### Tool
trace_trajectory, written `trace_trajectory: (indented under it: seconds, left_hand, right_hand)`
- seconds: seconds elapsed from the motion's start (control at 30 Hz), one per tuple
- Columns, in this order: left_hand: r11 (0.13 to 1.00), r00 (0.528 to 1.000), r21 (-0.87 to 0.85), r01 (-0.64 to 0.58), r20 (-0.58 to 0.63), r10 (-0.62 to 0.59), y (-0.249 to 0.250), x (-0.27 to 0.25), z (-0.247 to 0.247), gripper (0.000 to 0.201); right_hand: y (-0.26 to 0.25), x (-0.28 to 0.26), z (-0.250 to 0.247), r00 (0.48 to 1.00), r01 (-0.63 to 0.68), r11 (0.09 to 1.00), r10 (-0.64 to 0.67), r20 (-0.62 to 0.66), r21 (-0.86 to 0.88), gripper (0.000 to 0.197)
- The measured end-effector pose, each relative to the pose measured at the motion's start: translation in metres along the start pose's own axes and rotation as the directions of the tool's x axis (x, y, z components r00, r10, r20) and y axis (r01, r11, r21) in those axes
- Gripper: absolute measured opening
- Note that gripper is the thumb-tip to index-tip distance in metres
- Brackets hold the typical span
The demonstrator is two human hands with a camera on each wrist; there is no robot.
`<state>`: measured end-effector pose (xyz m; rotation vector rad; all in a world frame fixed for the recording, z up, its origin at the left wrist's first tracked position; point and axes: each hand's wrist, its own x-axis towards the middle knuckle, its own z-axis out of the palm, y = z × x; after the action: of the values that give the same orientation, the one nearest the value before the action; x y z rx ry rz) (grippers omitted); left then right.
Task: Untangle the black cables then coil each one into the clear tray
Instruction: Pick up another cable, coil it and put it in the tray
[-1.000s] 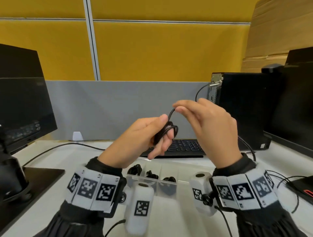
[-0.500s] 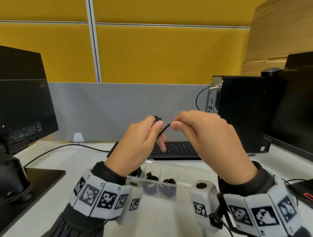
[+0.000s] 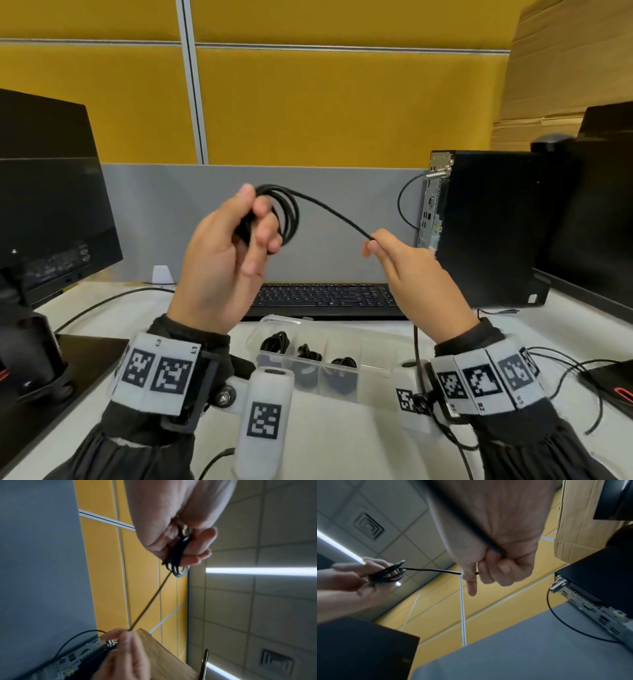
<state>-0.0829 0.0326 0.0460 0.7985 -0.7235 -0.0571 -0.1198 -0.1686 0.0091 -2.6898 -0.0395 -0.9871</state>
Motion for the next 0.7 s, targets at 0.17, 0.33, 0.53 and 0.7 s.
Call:
trace_trajectory:
  seconds: [0.17, 0.33, 0.53, 0.7]
  left_hand:
    - [0.992, 0.984, -0.001, -0.130, -0.125, 0.128, -0.008, 0.005, -0.001, 0.032]
    - [0.907, 0.962, 0.376, -0.189, -0.113, 0.247, -0.020, 0.011, -0.015, 0.025]
    - [0.545, 0.973, 0.821, -0.174, 0.058, 0.222, -0.039, 0.005, -0.024, 0.026]
    - [0.546, 0.962, 0.837, -0.043, 0.181, -0.203, -0.028, -0.004, -0.021, 0.062]
  right_hand:
    - [-0.010, -0.006, 0.012, 0.900, 0.071, 0.997, -0.071, 0.431, 0.016, 0.028]
    - [-0.038, -0.012, 0.013, 0.834, 0.184, 0.975, -0.221, 0.505, 0.123, 0.028]
    - [-0.054, -0.019, -0.008, 0.805, 0.268, 0.943, -0.332, 0.491, 0.198, 0.024]
    - [-0.044, -0.012, -0.026, 0.961, 0.216, 0.950, -0.248, 0.125, 0.226, 0.020]
